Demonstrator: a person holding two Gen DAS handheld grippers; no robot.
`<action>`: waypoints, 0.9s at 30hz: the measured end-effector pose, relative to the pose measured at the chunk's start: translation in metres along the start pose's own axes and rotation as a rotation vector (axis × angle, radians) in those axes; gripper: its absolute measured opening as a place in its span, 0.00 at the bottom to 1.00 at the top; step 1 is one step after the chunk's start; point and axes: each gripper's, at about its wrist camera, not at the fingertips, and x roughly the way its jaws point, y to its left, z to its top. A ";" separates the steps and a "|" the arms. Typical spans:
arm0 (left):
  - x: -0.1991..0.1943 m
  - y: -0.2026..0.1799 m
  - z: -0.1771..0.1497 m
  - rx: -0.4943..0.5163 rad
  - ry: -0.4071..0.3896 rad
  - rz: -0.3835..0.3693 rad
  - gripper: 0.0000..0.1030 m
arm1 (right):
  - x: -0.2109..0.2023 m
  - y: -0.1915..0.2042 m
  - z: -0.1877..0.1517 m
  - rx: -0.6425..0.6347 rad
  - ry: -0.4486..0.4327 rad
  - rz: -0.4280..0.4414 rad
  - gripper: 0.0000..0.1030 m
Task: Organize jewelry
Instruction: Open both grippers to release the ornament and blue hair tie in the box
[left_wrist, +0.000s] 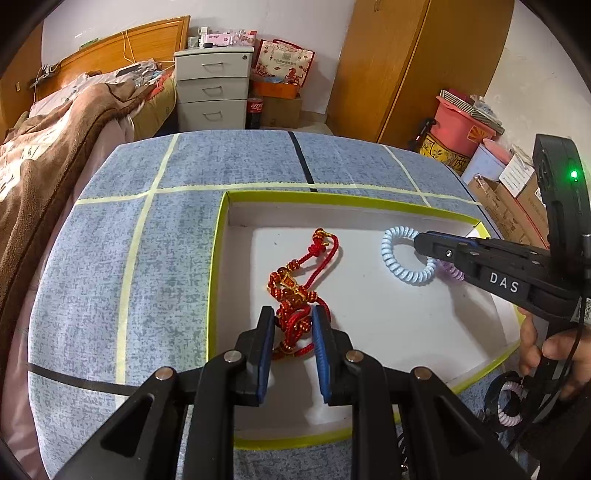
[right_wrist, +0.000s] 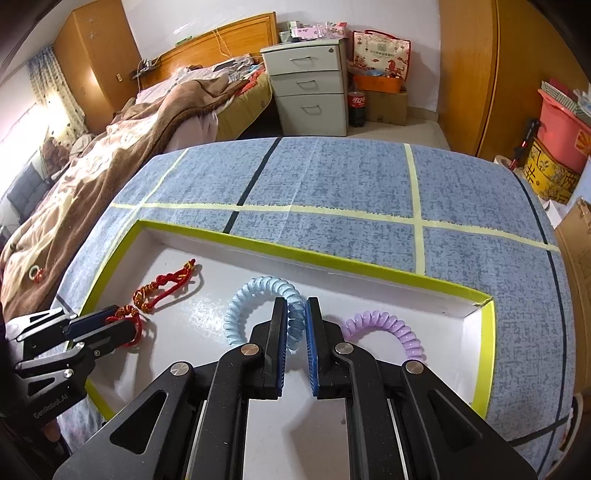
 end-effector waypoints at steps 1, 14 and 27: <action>0.000 0.000 0.000 0.001 0.000 -0.005 0.24 | 0.001 0.000 0.000 0.000 0.001 0.000 0.10; -0.001 -0.001 0.001 -0.001 -0.005 -0.035 0.38 | 0.000 0.001 0.000 0.008 -0.007 -0.002 0.13; -0.029 -0.005 -0.006 -0.008 -0.067 -0.024 0.48 | -0.024 0.004 -0.007 0.018 -0.057 0.008 0.36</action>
